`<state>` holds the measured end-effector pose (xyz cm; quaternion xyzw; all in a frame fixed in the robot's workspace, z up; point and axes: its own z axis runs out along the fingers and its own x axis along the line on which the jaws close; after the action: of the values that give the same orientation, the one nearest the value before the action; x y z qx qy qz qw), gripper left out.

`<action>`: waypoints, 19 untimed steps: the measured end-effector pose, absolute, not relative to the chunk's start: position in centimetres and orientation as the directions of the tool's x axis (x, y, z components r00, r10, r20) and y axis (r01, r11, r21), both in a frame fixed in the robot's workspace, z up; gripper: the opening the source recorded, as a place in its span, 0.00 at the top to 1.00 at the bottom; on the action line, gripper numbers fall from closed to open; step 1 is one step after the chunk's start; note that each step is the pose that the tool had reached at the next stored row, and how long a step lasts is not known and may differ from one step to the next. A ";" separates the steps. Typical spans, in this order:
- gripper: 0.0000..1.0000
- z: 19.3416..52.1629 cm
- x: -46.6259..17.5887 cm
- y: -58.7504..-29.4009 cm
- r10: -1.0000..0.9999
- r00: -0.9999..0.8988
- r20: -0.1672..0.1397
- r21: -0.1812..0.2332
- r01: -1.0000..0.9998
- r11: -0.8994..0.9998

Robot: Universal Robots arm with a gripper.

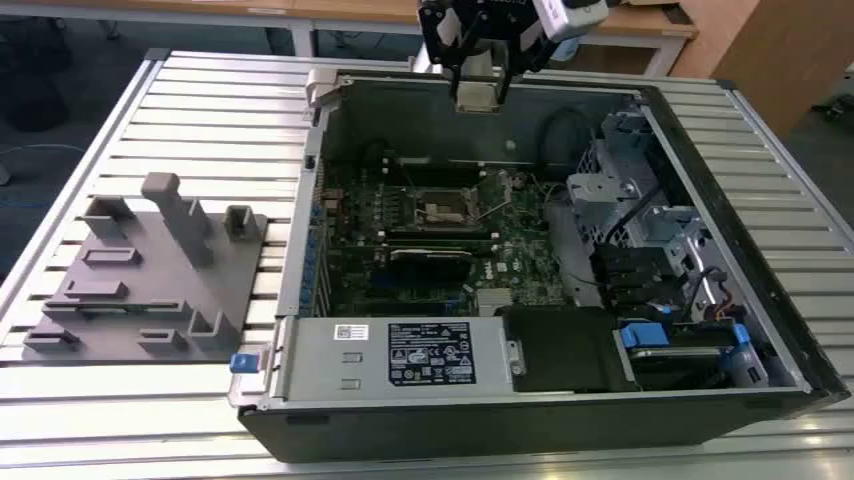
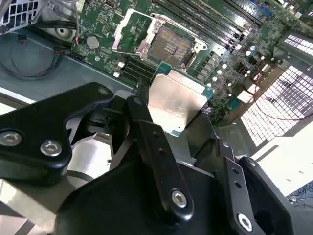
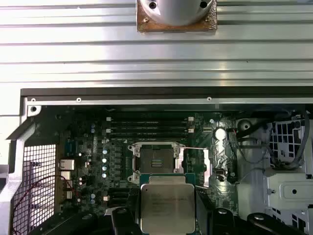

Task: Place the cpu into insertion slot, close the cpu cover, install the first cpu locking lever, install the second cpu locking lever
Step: 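Place the cpu into insertion slot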

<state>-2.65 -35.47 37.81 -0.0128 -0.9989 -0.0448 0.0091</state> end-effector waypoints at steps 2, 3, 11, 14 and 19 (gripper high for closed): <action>0.46 37.8 -2.6 -35.5 0.025 -1.000 0.019 0.089 0.026 0.996; 0.46 37.8 -2.6 -35.5 0.025 -1.000 0.019 0.089 0.026 0.996; 0.46 37.6 -2.6 -35.5 0.025 -1.000 0.018 0.089 0.026 0.996; 0.46 37.6 -2.6 -35.5 0.025 -1.000 0.018 0.089 0.026 0.996; 0.46 37.4 -2.6 -35.5 0.025 -1.000 0.017 0.089 0.026 0.996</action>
<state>-2.65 -35.47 37.39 -0.0127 -0.9989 -0.0449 0.0080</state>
